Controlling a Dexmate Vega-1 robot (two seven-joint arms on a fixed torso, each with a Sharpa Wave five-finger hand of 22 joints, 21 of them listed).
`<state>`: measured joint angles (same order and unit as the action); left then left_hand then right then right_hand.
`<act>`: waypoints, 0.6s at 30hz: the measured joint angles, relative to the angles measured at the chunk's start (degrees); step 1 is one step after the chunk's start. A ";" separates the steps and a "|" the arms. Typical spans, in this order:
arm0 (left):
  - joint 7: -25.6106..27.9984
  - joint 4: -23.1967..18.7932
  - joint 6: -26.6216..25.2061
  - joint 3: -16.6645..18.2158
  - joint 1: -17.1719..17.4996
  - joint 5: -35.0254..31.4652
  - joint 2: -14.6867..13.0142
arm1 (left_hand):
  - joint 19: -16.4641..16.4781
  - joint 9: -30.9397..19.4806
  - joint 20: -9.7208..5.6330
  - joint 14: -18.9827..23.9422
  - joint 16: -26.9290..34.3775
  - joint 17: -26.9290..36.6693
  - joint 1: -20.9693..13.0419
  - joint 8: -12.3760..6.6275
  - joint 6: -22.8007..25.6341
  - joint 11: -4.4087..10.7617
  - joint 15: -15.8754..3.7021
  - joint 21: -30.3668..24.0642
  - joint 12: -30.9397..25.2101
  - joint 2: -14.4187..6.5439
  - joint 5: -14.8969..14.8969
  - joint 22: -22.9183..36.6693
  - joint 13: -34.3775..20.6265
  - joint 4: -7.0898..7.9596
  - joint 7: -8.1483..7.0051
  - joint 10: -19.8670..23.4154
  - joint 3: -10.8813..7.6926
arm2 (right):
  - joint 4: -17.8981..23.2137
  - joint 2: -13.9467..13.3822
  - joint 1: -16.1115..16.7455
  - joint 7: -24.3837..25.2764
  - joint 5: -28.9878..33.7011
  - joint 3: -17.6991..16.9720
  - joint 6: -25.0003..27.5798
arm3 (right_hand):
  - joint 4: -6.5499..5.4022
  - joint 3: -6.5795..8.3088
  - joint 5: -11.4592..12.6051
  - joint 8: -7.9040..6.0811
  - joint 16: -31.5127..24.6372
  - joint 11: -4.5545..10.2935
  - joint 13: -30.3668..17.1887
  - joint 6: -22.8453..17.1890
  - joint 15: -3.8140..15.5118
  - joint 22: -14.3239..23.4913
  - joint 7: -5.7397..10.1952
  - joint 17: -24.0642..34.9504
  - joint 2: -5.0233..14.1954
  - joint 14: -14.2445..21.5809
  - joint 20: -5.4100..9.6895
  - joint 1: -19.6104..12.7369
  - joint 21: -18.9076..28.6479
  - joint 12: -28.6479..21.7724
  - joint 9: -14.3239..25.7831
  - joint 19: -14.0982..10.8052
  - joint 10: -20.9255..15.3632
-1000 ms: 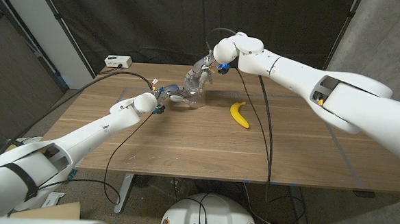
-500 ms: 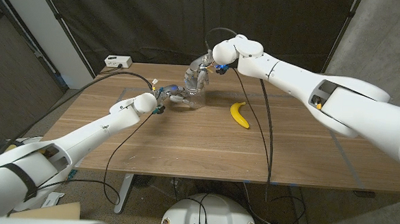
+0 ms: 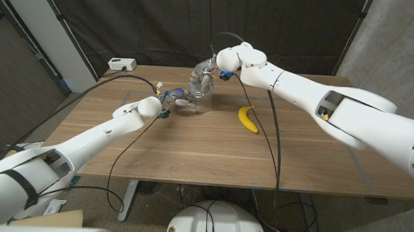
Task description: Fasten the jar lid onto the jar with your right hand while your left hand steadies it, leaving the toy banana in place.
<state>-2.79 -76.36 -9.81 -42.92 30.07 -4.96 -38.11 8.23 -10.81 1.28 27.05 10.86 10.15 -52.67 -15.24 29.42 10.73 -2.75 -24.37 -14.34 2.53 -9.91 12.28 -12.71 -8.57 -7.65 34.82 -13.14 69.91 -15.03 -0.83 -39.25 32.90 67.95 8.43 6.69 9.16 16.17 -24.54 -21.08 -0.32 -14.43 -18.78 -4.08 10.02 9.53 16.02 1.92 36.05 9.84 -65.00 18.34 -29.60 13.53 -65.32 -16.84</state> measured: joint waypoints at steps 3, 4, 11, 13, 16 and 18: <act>0.03 0.08 0.00 0.02 0.00 0.02 -0.01 | 0.00 0.00 0.00 0.00 0.00 0.02 0.00 0.18 0.01 0.00 0.00 0.00 0.06 0.00 0.00 0.01 0.02 0.00 0.01 0.00 0.00 | 1.22 0.08 1.35 1.07 -0.09 -0.67 3.19 | -0.01 -0.01 -1.00 -1.27 -0.60 -0.04 0.34 -0.92 -0.85 0.00 0.91 -0.01 0.13 3.37 0.63 -0.13 0.91 -1.25 -0.13 -2.68 -0.04; 0.04 0.09 -0.01 0.02 0.00 0.02 0.00 | 0.00 0.00 -0.01 0.00 0.00 0.02 0.00 0.19 0.01 0.00 0.00 0.00 0.09 0.00 0.00 0.01 0.04 0.00 0.01 0.00 0.00 | 1.42 0.09 1.55 1.47 -0.29 -0.78 4.74 | -0.01 -0.01 -1.33 -1.61 -0.86 -0.04 0.38 -1.01 -1.24 0.00 1.01 -0.03 0.13 4.25 0.88 -0.13 1.14 -1.71 -0.13 -3.35 -0.04; 0.08 0.08 -0.03 0.01 -0.02 0.02 -0.01 | -0.06 0.01 -0.07 0.01 0.02 -0.03 0.00 0.41 0.09 0.00 -0.01 0.00 0.28 0.00 0.00 -0.04 0.10 0.00 0.09 0.00 0.00 | 3.69 0.55 3.47 2.98 -2.04 -1.86 13.42 | 0.70 0.70 -3.39 -2.30 -1.78 -0.04 0.49 -1.63 -1.22 -0.01 1.62 1.12 0.13 10.09 1.93 -0.13 2.25 -3.24 -0.46 -6.64 -0.04; 0.08 0.08 -0.08 -0.03 -0.06 0.02 -0.01 | -0.06 0.01 -0.07 0.00 0.02 -0.03 0.00 0.41 0.09 0.00 -0.01 0.00 0.29 0.00 0.00 -0.04 0.10 0.00 0.09 0.00 0.00 | 4.19 0.82 3.81 3.35 -2.70 -2.04 16.13 | 0.90 0.90 -3.90 -2.31 -2.12 -0.04 0.48 -1.92 -1.14 0.24 1.91 1.64 0.13 11.54 2.03 -0.13 2.25 -3.67 -0.53 -7.53 -0.04; 0.07 0.08 -0.12 -0.09 -0.13 0.00 0.00 | -0.09 0.03 -0.10 0.00 0.03 -0.03 0.00 0.62 0.09 0.00 -0.02 -0.23 0.55 0.00 0.00 -0.04 0.10 0.00 0.09 0.00 0.00 | 4.69 1.24 4.04 3.69 -3.42 -2.10 18.84 | 0.90 0.90 -4.43 -2.31 -2.27 -0.04 0.50 -2.14 -1.01 0.26 2.13 1.95 0.13 12.99 2.02 -0.13 2.68 -4.26 -0.63 -8.15 -0.04; 0.05 0.11 -0.13 -0.14 -0.19 -0.05 0.03 | -0.09 0.03 -0.10 0.00 0.03 -0.03 0.00 0.64 0.09 -0.01 -0.02 -0.23 0.55 0.00 0.00 -0.04 0.10 0.00 0.09 0.01 0.00 | 4.83 1.40 4.04 3.90 -4.06 -2.07 21.25 | 0.78 0.78 -4.75 -2.31 -2.26 -0.04 0.74 -2.14 -0.80 0.26 2.13 2.10 0.13 14.23 2.01 -0.13 3.20 -4.74 -0.66 -8.97 -0.04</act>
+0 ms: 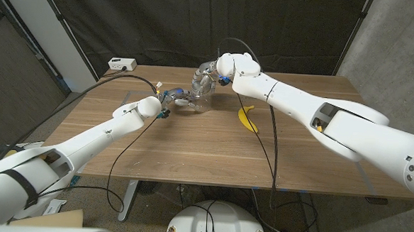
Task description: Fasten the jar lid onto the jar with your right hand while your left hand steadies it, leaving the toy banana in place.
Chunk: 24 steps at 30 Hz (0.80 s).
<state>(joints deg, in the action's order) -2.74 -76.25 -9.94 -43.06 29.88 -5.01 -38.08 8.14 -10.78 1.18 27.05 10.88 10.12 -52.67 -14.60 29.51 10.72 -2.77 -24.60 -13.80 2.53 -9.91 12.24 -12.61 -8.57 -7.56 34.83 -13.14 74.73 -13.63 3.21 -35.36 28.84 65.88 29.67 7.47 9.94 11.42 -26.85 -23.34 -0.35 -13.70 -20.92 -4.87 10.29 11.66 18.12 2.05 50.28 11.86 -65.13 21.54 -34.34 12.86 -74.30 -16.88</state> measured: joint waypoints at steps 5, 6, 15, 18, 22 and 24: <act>-0.08 0.30 -0.01 -0.16 -0.29 -0.16 0.21 | 0.00 0.00 0.00 0.00 0.01 0.01 0.00 0.20 0.00 -0.20 0.00 0.00 -0.11 0.00 0.00 0.02 0.00 0.01 0.00 0.20 0.01 | 0.03 0.82 -0.77 0.13 -2.25 0.72 5.51 | -1.00 -1.00 -0.42 0.00 0.10 -0.01 0.53 0.02 1.29 0.00 0.02 0.27 0.00 2.19 0.00 0.00 0.59 -0.94 -0.30 -1.22 -0.01; -0.10 0.30 0.00 -0.16 -0.29 -0.18 0.21 | 0.00 0.00 0.00 0.00 0.01 0.02 0.00 0.20 0.00 -0.20 0.00 0.00 -0.11 0.00 0.00 0.03 0.00 -0.05 0.00 0.20 -0.06 | -0.15 0.99 -1.03 0.13 -2.33 0.94 5.65 | -1.17 -1.17 -0.42 0.00 0.29 -0.01 0.67 0.03 2.03 -0.01 0.03 0.25 0.00 3.38 -0.28 0.00 0.59 -0.95 -0.30 -1.54 -0.02; -0.18 1.01 0.06 -0.39 -0.71 -0.27 0.60 | -0.01 0.02 -0.01 -0.14 0.04 0.04 0.00 0.41 0.00 -0.29 0.12 0.00 -0.12 0.00 0.00 0.04 -0.01 -0.14 0.00 0.30 -0.14 | -2.91 3.09 -3.72 -0.63 -6.48 3.00 11.75 | -1.30 -1.30 -0.64 0.00 0.54 0.11 0.93 1.49 6.96 -0.01 -0.35 0.51 0.00 9.14 0.00 0.00 1.59 -1.05 -0.30 -3.27 -0.73; -0.18 1.21 0.13 -0.41 -0.80 -0.27 0.68 | -0.02 0.01 -0.02 -0.14 0.14 0.01 0.00 0.42 0.00 -0.29 0.12 0.00 -0.12 0.00 0.00 0.05 -0.01 -0.14 0.00 0.30 -0.14 | -4.16 4.05 -4.54 -0.64 -7.93 3.67 13.47 | -0.90 -0.90 -0.65 0.00 0.50 0.10 0.91 2.15 9.01 -0.01 -0.16 0.65 0.00 12.19 -0.07 0.00 2.25 -1.38 -0.28 -4.42 -0.74; -0.15 1.50 0.30 -0.43 -0.89 -0.27 0.84 | -0.06 -0.01 -0.06 -0.14 -0.13 0.00 0.00 0.43 0.00 -0.29 0.11 0.00 -0.12 0.00 0.00 0.03 -0.02 -0.14 0.00 0.31 -0.14 | -5.46 5.11 -5.04 0.00 -9.78 4.02 15.44 | -0.19 -0.19 -0.68 0.00 0.50 0.09 0.79 2.87 15.12 -0.01 0.31 0.76 0.00 21.95 -0.40 0.00 4.00 -1.39 0.03 -5.72 -0.73; -0.16 1.79 0.39 -0.47 -1.02 -0.27 0.95 | -0.06 -0.01 -0.06 -0.28 -0.13 0.00 0.00 0.44 0.00 -0.29 -0.03 0.00 -0.12 0.00 0.00 0.02 -0.02 -0.14 0.00 0.31 -0.14 | -5.94 5.50 -5.07 1.20 -11.31 4.02 16.80 | -0.03 -0.03 -0.69 0.00 0.50 0.07 1.27 2.81 14.85 -0.01 0.36 0.55 0.00 23.69 -0.81 0.00 5.16 -1.83 0.03 -6.14 -0.71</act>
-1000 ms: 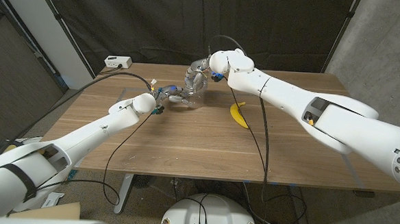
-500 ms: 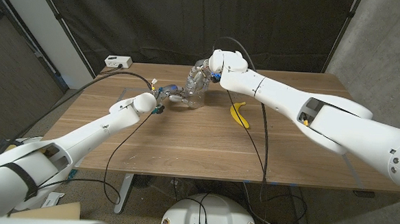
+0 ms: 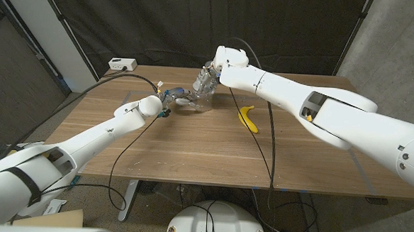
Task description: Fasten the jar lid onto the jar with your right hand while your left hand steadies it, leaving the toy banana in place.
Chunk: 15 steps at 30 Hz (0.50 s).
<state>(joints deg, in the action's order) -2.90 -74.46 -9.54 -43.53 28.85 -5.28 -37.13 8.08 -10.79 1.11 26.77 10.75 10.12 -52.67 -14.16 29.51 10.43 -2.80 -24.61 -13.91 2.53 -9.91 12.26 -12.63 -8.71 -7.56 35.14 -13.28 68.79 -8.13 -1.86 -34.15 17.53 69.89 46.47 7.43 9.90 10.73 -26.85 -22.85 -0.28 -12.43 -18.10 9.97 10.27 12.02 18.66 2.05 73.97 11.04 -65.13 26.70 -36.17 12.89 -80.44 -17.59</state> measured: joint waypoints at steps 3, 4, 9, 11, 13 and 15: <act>0.00 0.36 0.13 -0.06 -0.16 0.00 0.12 | 0.00 -0.07 0.00 -0.29 0.00 0.00 0.00 0.22 0.00 0.00 -0.06 0.00 0.00 0.00 0.00 -0.02 0.00 0.00 0.00 0.00 0.00 | -0.69 0.53 0.03 1.61 -1.82 -0.31 1.23 | 0.00 0.00 -0.17 0.58 0.46 0.00 0.85 -0.93 -0.85 0.00 0.93 -0.27 0.00 2.28 -0.20 0.00 2.89 -0.20 0.03 -0.20 0.01; 0.01 0.56 0.20 -0.09 -0.25 0.00 0.22 | 0.00 -0.20 0.00 -0.30 0.00 0.00 0.00 0.22 0.00 0.00 -0.06 0.00 0.00 0.00 0.00 -0.02 0.00 0.00 0.00 0.00 0.00 | -1.03 0.73 0.12 2.31 -2.69 -0.65 1.65 | 0.01 0.01 -0.17 0.86 0.66 0.00 1.17 -1.23 -1.40 0.00 1.23 -0.52 0.00 3.14 -0.40 0.00 4.11 -0.20 0.11 -0.41 0.01; 0.05 1.25 0.50 -0.25 -0.58 -0.01 0.46 | -0.39 -0.26 0.24 -0.50 0.00 0.00 0.00 0.47 0.00 0.00 0.14 0.00 0.02 0.00 0.00 -0.02 0.00 0.00 0.00 0.00 0.00 | -2.29 1.46 0.73 5.44 -6.46 -2.70 3.08 | 0.37 0.37 0.30 1.70 0.61 0.02 1.72 -2.98 -2.96 -0.14 2.98 -2.15 -0.01 5.29 -1.12 0.01 8.61 1.12 0.28 -0.50 0.02; 0.07 1.55 0.61 -0.32 -0.73 -0.03 0.59 | -0.41 -0.26 0.22 -0.50 0.00 0.00 0.00 0.58 0.00 0.00 0.14 0.00 0.04 0.00 0.00 -0.02 0.00 0.00 0.00 0.00 0.00 | -2.86 1.71 1.09 6.96 -8.37 -3.91 3.64 | 1.04 1.04 0.30 2.63 -0.49 0.04 1.66 -4.01 -2.97 -0.38 4.00 -3.33 -0.25 5.28 -1.59 0.25 10.81 3.14 0.29 -0.27 0.00; 0.09 1.79 0.76 -0.37 -0.83 -0.06 0.68 | -0.41 -0.27 0.22 -0.50 0.00 0.00 0.00 0.57 0.00 0.00 0.14 0.00 0.04 0.00 0.00 -0.01 0.00 0.00 0.00 0.00 0.00 | -3.48 1.89 1.39 8.24 -10.09 -5.07 4.04 | 1.95 1.95 0.30 3.24 -1.83 0.77 1.61 -5.41 -3.18 -0.42 5.40 -4.48 -1.31 5.49 -1.96 1.31 12.71 4.79 0.32 -0.47 -0.72; 0.09 1.91 0.84 -0.40 -0.90 -0.07 0.72 | -0.41 -0.27 0.22 -0.50 0.00 0.00 0.00 0.57 0.00 -0.29 0.14 0.00 0.06 0.00 0.00 -0.01 -0.01 0.01 0.00 0.32 0.00 | -3.78 1.97 1.55 8.76 -10.88 -5.73 4.20 | 2.95 2.95 0.30 3.88 -3.54 1.55 1.61 -6.38 -4.64 -0.43 6.36 -5.74 -2.38 7.08 -2.79 2.38 14.49 6.40 0.59 0.35 -1.51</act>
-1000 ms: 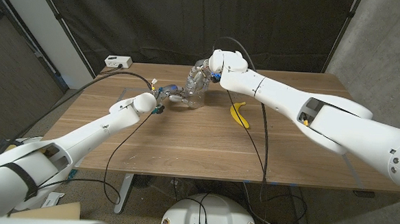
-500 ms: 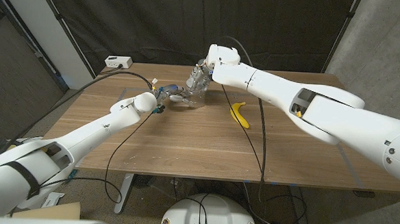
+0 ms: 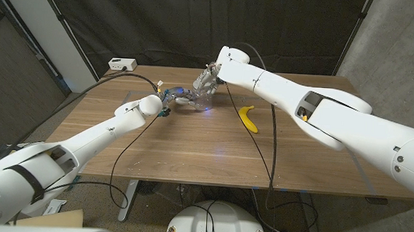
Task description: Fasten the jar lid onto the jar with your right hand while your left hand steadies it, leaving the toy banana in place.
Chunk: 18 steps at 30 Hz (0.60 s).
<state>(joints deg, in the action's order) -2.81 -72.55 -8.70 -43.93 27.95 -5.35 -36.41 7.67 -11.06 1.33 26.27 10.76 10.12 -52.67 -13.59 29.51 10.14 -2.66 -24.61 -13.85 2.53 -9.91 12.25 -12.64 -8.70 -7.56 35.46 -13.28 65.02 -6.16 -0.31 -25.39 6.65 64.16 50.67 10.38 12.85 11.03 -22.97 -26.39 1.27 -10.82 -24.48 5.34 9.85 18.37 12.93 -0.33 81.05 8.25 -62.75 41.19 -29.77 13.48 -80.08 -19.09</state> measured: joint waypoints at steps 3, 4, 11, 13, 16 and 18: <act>0.00 0.40 0.18 -0.11 -0.23 -0.04 0.09 | 0.00 -0.04 0.00 -0.42 0.00 0.01 0.00 0.00 0.42 0.21 -0.01 0.00 0.12 0.00 0.00 0.00 0.00 0.00 0.42 0.63 0.00 | -0.75 0.03 0.42 2.36 -3.42 -1.83 0.55 | 0.37 0.37 -0.05 0.74 -1.81 2.43 0.42 -0.72 -1.08 -0.18 0.65 -1.32 -1.88 0.11 -0.49 1.89 1.73 2.07 0.48 -0.32 -2.40; 0.00 0.53 0.25 -0.15 -0.31 -0.06 0.13 | 0.00 -0.04 0.00 -0.42 0.00 0.01 0.00 0.00 0.49 0.18 -0.01 0.00 0.12 0.00 0.00 0.01 0.00 0.00 0.49 0.81 0.00 | -0.97 -0.01 0.51 3.00 -4.34 -2.31 0.70 | 0.32 0.31 -0.44 1.21 -2.02 4.05 0.52 -1.55 -1.48 -0.26 0.23 -1.61 -2.84 -0.28 -0.49 2.84 2.07 2.80 0.49 -0.31 -4.01; -0.05 1.31 0.65 -0.32 -0.70 -0.13 0.38 | -0.01 -0.10 -0.01 -0.42 0.00 0.02 0.00 -0.04 0.91 -0.20 -0.01 0.00 0.23 0.00 0.00 0.02 -0.04 0.01 0.53 1.61 0.01 | -1.37 -0.93 -0.43 4.24 -7.48 -1.59 0.99 | -14.27 8.96 -0.84 10.92 9.21 8.95 -2.34 -4.80 -7.58 -0.46 -12.01 0.37 3.02 -21.05 -9.44 34.25 -8.75 14.99 0.94 13.20 -7.23; -0.08 1.59 0.79 -0.37 -0.84 -0.13 0.44 | -0.01 0.02 -0.01 -0.42 0.02 0.03 0.00 -0.03 0.91 -0.20 -0.01 0.00 0.33 0.00 0.00 0.02 -0.04 0.01 0.53 1.61 0.01 | -0.97 -1.30 -1.41 3.68 -7.52 0.23 0.84 | -13.06 7.75 -0.84 12.08 13.26 4.06 -3.23 0.01 -10.47 -0.45 -16.85 1.58 1.94 -33.93 -15.25 36.35 -16.91 17.50 1.10 23.08 -3.25; -0.16 1.99 1.04 -0.46 -1.05 -0.13 0.59 | -0.01 0.03 -0.02 -0.54 0.03 0.04 0.00 0.01 0.92 -0.21 -0.10 0.00 0.39 0.00 0.00 0.03 -0.04 0.01 0.53 1.61 0.01 | -0.53 -1.74 -2.95 2.51 -6.78 3.24 0.38 | -11.31 5.05 -0.66 12.48 16.01 -6.22 -3.65 9.52 -14.35 -0.36 -26.60 2.10 0.18 -51.05 -19.88 38.67 -27.35 19.18 1.04 37.54 1.82; -0.23 2.36 1.19 -0.51 -1.26 -0.15 0.72 | -0.06 0.02 -0.06 -0.81 0.05 0.05 0.00 0.03 0.92 -0.21 -0.01 0.00 0.41 0.00 0.00 0.03 -0.04 0.01 0.53 1.61 0.01 | -0.21 -2.32 -3.82 1.59 -5.99 5.31 0.03 | -10.63 3.38 -0.65 12.66 16.23 -11.94 -4.05 15.39 -15.96 -0.36 -26.46 1.70 -0.59 -60.53 -20.66 40.22 -30.41 18.73 0.79 45.80 1.50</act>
<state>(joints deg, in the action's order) -3.04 -70.20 -7.51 -44.44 26.69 -5.49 -35.69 7.61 -11.04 1.27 25.46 10.81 10.17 -52.67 -13.55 30.42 9.93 -2.67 -24.61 -13.44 2.53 -9.91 12.28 -12.68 -8.69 -7.03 37.07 -13.26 64.80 -8.48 -4.13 -23.80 0.65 69.47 50.70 -0.25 16.23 10.38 -10.31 -10.16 -10.66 -14.87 -9.10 -10.62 9.49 -8.08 14.63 -0.92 20.52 -12.40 -22.53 10.78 -11.04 14.28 -34.29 -17.59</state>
